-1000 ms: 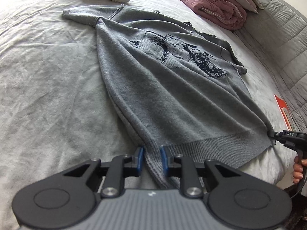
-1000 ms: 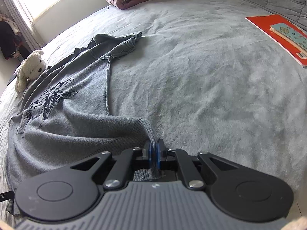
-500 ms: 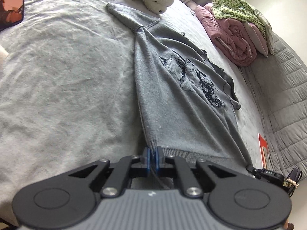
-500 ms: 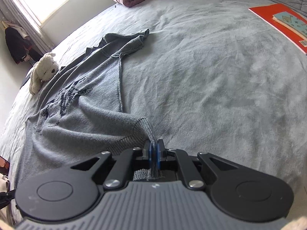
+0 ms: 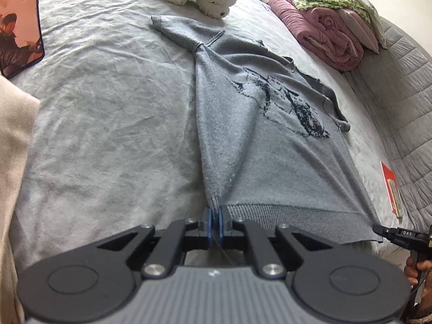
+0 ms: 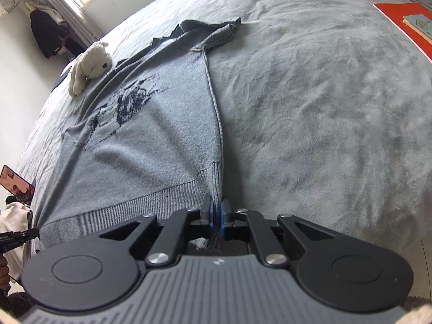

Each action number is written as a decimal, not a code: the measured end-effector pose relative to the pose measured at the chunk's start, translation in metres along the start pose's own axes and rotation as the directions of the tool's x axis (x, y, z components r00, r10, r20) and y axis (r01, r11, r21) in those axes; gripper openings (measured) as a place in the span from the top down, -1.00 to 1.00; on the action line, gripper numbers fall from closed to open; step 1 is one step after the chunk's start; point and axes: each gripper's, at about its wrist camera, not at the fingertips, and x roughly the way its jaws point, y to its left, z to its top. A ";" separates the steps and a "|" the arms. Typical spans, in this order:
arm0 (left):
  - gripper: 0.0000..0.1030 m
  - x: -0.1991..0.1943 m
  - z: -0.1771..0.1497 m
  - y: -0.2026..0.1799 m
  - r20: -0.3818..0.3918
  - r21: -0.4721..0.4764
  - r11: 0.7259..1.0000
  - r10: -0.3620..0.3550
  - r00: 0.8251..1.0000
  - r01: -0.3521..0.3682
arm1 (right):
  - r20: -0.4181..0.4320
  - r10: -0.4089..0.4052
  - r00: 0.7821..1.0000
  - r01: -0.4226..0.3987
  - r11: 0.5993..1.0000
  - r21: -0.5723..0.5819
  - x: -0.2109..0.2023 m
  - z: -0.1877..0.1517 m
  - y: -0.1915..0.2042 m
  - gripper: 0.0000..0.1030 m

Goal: Fold clothes

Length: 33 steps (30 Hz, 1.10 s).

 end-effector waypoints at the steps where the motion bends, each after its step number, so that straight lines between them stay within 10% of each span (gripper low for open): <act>1: 0.91 0.004 -0.002 0.002 -0.014 0.002 1.000 0.008 1.000 -0.008 | -0.016 -0.010 1.000 0.010 1.000 -0.003 0.004 -0.002 -0.001 0.91; 8: 0.85 0.024 -0.004 0.005 -0.065 0.034 0.998 0.047 0.997 -0.045 | -0.056 -0.073 0.996 0.069 0.995 -0.073 0.023 -0.001 0.007 0.85; 13: 0.59 0.017 0.014 -0.011 -0.047 0.136 0.985 0.115 0.992 -0.108 | -0.018 -0.145 0.989 0.139 0.974 -0.179 0.019 0.009 0.026 0.03; 22: 0.25 0.022 0.078 -0.004 0.032 -0.068 0.997 0.029 0.999 -0.027 | 0.051 -0.138 0.989 0.146 0.965 -0.218 0.018 0.050 0.059 -0.01; 33: 0.18 0.060 0.118 0.003 0.208 -0.221 0.971 0.133 0.969 -0.086 | 0.043 -0.011 0.999 0.025 0.943 -0.331 0.078 0.094 0.154 -0.04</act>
